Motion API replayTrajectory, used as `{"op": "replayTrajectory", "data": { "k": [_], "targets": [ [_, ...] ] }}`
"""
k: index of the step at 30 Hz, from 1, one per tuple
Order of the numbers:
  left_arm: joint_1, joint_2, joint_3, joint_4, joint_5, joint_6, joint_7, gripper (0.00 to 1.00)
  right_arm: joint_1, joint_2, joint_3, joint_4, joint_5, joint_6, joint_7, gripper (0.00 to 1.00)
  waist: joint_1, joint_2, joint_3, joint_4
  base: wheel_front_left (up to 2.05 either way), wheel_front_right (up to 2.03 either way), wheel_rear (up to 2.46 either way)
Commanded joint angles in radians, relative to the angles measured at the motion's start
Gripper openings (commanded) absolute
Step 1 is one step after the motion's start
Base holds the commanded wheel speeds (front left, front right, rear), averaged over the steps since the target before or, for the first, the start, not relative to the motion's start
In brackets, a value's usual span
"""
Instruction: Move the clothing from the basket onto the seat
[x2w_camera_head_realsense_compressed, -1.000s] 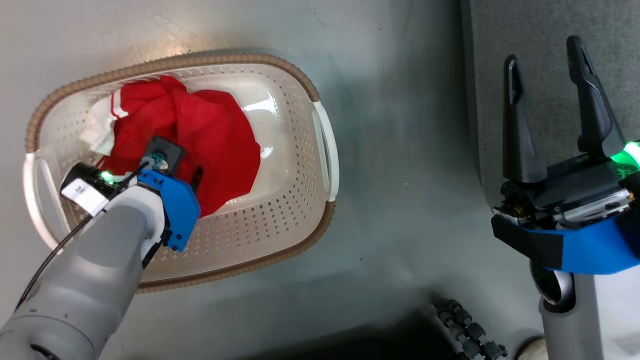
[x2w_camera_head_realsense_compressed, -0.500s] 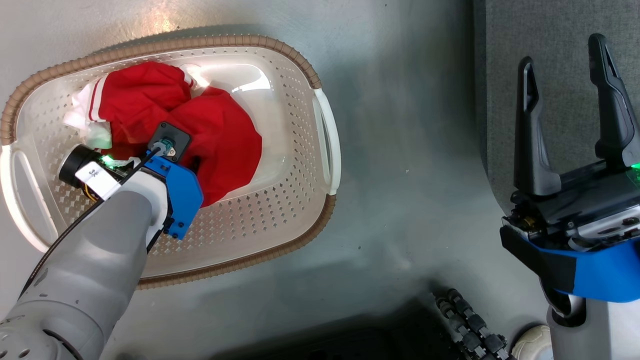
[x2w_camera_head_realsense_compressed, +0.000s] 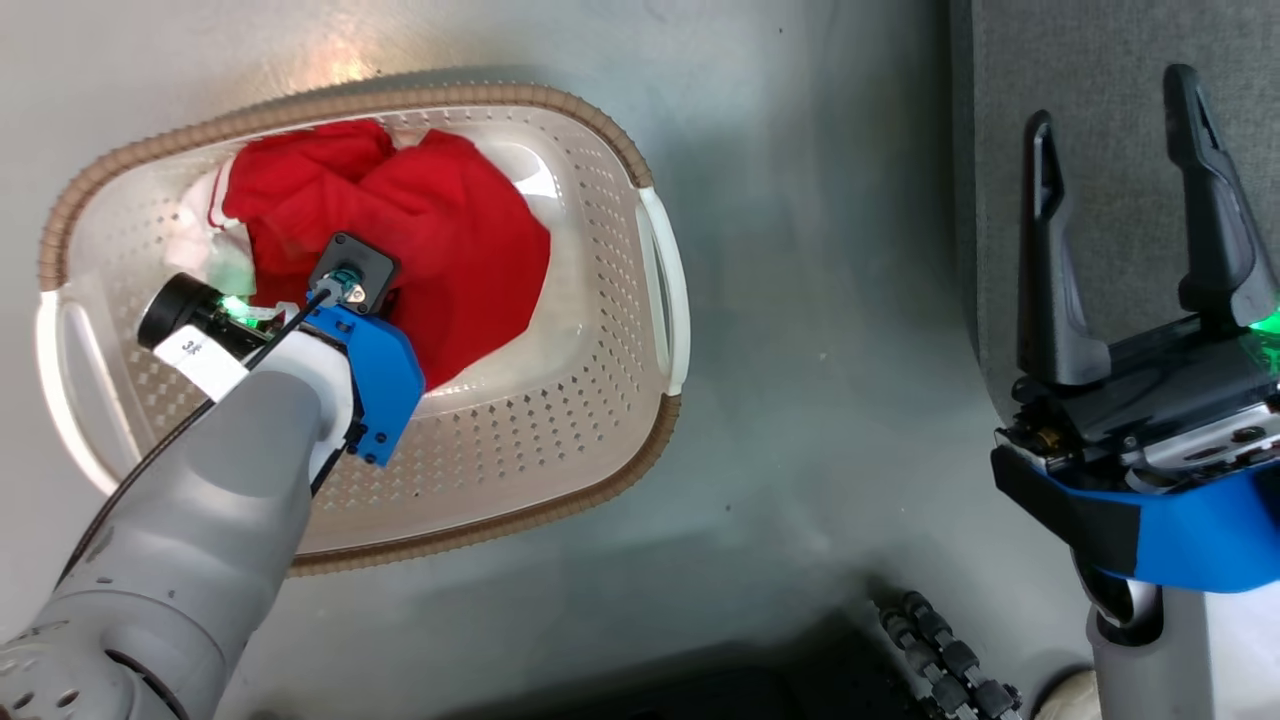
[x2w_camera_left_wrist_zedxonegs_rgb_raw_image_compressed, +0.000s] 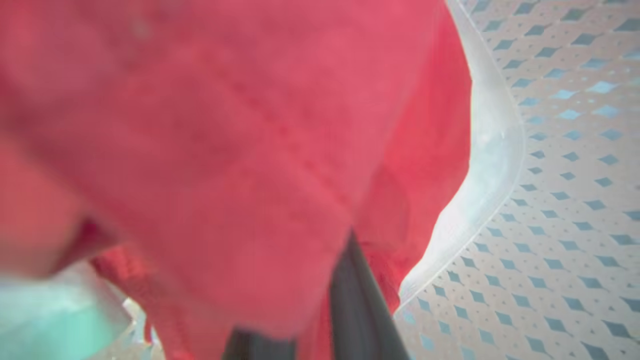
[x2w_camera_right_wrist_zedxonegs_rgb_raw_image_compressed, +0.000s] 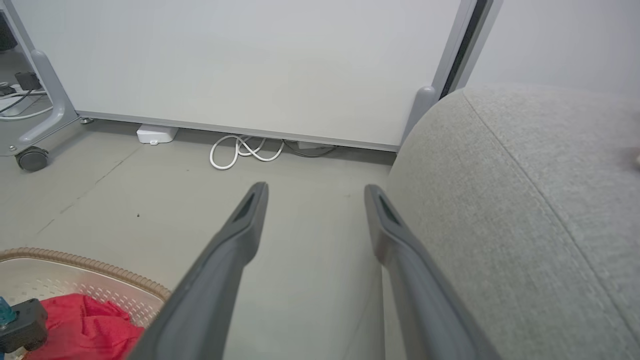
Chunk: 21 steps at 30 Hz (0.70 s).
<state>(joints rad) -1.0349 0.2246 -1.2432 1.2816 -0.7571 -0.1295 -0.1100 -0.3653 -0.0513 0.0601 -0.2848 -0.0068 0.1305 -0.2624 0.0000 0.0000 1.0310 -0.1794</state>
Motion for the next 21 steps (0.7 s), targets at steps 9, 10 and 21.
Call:
{"op": "replayTrajectory", "data": {
  "k": [9, 10, 21],
  "targets": [
    [0.033, -0.030, 0.001, -0.081, -0.068, -0.001, -0.107, 0.00, -0.031, 0.001, -0.004, 0.064, -0.004, 0.000, -0.004, 1.00, 0.0000, 0.0000, -0.118, 0.062, 0.00, 0.00, 0.00],
    [0.037, -0.033, -0.001, -0.091, -0.074, -0.001, -0.116, 0.00, -0.032, 0.001, -0.004, 0.072, -0.006, 0.000, -0.004, 1.00, 0.0000, 0.0000, -0.132, 0.069, 0.00, 0.00, 0.00],
    [0.074, -0.027, 0.080, -0.215, -0.105, -0.001, -0.157, 0.00, -0.010, 0.001, -0.011, 0.153, -0.013, 0.000, -0.004, 1.00, 0.0000, 0.0000, -0.335, 0.137, 0.00, 0.00, 0.00]
  ]
}}
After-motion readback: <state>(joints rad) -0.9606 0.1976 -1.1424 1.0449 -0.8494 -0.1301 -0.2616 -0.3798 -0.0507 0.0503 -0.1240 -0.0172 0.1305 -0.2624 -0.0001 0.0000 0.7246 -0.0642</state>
